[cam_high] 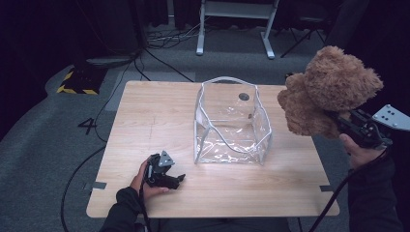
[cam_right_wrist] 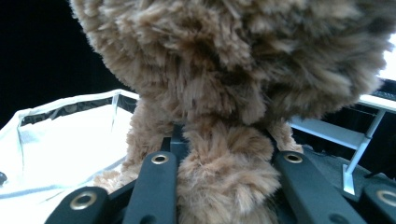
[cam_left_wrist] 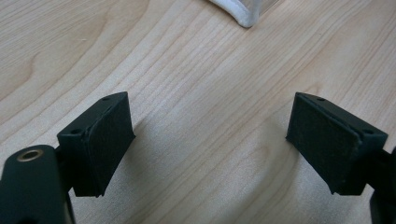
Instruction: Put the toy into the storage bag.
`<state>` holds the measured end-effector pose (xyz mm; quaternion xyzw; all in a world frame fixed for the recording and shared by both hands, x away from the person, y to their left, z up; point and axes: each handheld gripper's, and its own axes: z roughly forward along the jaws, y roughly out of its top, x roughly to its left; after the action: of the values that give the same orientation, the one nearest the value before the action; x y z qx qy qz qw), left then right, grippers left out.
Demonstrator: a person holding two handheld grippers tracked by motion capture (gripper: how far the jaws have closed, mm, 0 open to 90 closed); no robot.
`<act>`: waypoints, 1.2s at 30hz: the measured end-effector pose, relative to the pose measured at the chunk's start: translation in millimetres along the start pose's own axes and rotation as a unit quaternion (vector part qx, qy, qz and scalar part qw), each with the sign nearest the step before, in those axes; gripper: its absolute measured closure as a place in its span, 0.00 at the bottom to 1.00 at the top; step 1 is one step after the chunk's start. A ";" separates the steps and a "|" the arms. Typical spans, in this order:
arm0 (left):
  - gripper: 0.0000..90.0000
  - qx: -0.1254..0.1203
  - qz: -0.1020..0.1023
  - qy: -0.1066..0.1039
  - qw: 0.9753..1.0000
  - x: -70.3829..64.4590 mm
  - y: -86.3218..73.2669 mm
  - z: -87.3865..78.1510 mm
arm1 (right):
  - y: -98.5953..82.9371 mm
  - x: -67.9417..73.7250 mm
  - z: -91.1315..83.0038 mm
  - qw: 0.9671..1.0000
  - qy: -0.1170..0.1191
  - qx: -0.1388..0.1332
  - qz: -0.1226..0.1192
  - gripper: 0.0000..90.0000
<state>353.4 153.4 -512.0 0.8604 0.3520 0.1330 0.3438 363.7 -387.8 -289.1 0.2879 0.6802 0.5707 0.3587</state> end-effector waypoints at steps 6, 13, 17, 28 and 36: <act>0.16 0.000 0.000 0.000 1.000 0.0 0.0 -0.1 | 9.9 5.6 9.7 1.000 0.003 -0.004 -0.003 0.79; 0.16 0.000 0.000 0.000 1.000 0.0 0.0 0.0 | 23.3 8.9 17.3 1.000 0.007 -0.013 -0.009 0.79; 0.16 0.000 0.000 0.000 1.000 0.0 0.0 0.0 | 30.1 10.5 22.3 1.000 0.010 -0.018 -0.011 0.79; 0.16 0.000 0.000 0.000 1.000 0.0 0.0 0.0 | 48.5 16.6 36.5 0.999 0.017 -0.026 -0.015 0.79; 0.16 0.000 0.000 0.000 1.000 0.0 0.0 0.0 | 59.5 24.7 46.7 0.999 0.025 -0.030 -0.021 0.79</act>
<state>353.4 153.4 -512.0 0.8604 0.3522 0.1330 0.3435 386.5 -330.6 -238.8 0.2487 0.6773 0.5902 0.3620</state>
